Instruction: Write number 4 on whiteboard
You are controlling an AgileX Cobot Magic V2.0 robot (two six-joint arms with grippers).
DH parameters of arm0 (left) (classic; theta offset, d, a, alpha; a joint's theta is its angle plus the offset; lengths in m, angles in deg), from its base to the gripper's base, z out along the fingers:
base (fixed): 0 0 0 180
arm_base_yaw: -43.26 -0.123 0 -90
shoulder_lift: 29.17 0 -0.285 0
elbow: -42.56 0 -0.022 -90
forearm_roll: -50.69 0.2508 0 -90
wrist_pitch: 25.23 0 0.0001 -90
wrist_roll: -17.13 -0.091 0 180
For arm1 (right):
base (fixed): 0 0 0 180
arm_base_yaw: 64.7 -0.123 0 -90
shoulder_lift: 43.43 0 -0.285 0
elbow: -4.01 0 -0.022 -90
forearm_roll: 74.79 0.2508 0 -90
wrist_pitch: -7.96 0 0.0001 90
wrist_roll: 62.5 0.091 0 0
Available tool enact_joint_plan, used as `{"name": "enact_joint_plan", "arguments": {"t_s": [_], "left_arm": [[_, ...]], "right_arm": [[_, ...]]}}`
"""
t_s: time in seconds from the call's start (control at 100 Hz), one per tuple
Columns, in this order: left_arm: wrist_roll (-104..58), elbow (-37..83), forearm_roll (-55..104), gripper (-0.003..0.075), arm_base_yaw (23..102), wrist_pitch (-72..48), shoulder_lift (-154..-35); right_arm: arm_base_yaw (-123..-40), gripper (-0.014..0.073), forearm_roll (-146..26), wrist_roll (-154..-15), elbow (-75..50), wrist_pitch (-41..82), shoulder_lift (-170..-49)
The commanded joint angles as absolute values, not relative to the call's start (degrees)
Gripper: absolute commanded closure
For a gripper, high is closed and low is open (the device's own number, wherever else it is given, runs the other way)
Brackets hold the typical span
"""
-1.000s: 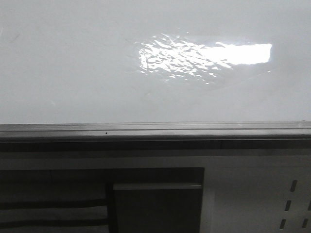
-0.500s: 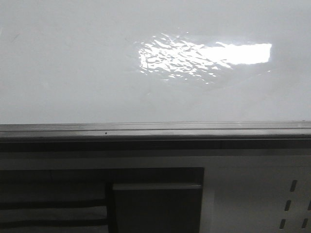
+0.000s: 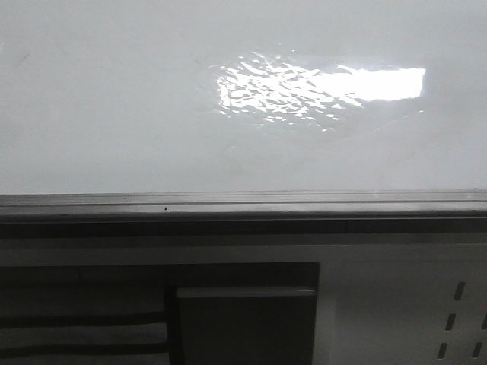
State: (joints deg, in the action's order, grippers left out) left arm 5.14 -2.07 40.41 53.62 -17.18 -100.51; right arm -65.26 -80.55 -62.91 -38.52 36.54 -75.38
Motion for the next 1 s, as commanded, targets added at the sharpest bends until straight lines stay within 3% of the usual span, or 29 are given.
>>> {"name": "enact_joint_plan", "arguments": {"t_s": [0.0, 0.19, 0.63, 0.86, 0.99], "left_arm": [[5.22, -0.6, 39.8, 0.0467, 54.01, -21.38, -99.98], [5.22, -0.6, 39.8, 0.0571, 54.01, -21.74, -99.95], [5.22, -0.6, 39.8, 0.0734, 54.01, -24.04, -99.95], [5.22, -0.36, 39.8, 0.0741, 54.01, -23.37, -99.75], [5.09, 4.47, 39.8, 0.0741, 54.01, -10.58, -98.87]], "right_arm": [[-64.97, 0.0115, -80.95, -62.98, -36.51, 31.72, -76.24], [-64.97, 0.0115, -80.95, -62.98, -36.51, 31.72, -76.24], [-64.97, 0.0115, -80.95, -62.98, -36.51, 31.72, -76.24], [-64.97, 0.0115, -79.82, -62.98, -35.74, 31.92, -76.24], [-64.97, 0.0116, -77.75, -62.98, -30.48, 39.14, -77.26]]}}
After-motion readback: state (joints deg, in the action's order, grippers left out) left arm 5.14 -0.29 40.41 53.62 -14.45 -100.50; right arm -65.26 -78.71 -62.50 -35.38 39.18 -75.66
